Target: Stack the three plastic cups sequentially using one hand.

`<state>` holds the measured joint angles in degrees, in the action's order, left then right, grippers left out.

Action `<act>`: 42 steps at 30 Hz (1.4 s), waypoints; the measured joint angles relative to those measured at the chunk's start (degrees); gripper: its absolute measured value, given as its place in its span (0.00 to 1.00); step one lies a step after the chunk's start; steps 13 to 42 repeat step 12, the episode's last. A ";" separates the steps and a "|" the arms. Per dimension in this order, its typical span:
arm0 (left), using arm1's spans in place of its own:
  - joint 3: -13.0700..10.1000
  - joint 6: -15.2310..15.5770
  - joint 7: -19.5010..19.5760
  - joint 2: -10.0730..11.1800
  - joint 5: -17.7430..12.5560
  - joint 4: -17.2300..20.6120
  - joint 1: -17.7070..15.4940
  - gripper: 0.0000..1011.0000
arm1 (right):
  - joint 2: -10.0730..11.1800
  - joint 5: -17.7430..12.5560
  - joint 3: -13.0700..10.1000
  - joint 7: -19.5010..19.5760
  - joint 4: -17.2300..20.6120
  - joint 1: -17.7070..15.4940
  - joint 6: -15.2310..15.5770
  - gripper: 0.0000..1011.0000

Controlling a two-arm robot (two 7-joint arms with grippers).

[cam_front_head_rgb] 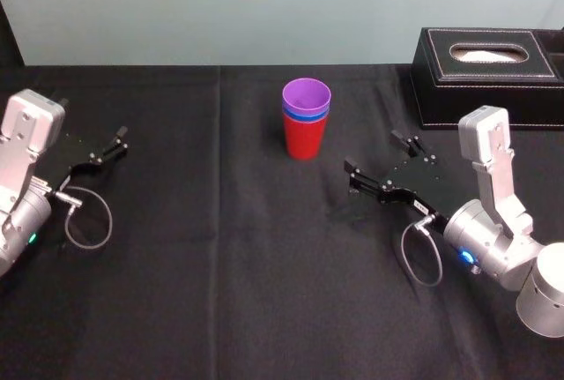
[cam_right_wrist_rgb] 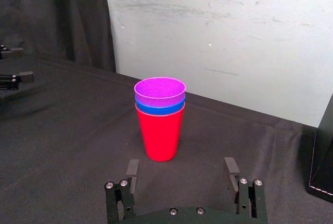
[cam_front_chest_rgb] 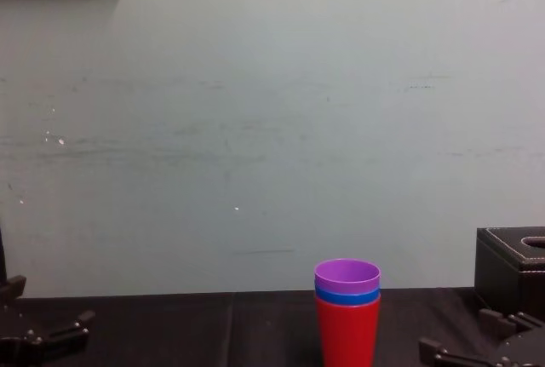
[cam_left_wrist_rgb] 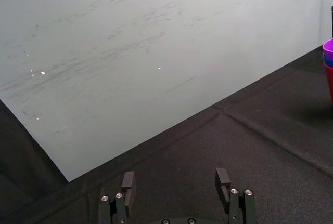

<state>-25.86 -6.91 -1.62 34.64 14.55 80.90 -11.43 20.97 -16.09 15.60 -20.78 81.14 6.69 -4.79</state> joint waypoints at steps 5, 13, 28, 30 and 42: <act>0.00 0.00 0.00 0.00 0.00 0.00 0.00 0.99 | 0.00 -0.01 0.00 0.02 0.03 0.00 0.02 0.99; 0.00 0.00 0.00 0.00 0.00 0.00 0.00 0.99 | 0.00 -0.01 0.00 0.02 0.03 0.00 0.03 0.99; 0.00 0.00 0.00 0.00 0.00 0.00 0.00 0.99 | 0.00 -0.01 0.00 0.02 0.03 0.00 0.03 0.99; 0.00 0.00 0.00 0.00 0.00 0.00 0.00 0.99 | 0.00 -0.01 0.00 0.02 0.03 0.00 0.03 0.99; 0.00 0.00 0.00 0.00 0.00 0.00 0.00 0.99 | 0.00 -0.01 0.00 0.02 0.03 0.00 0.03 0.99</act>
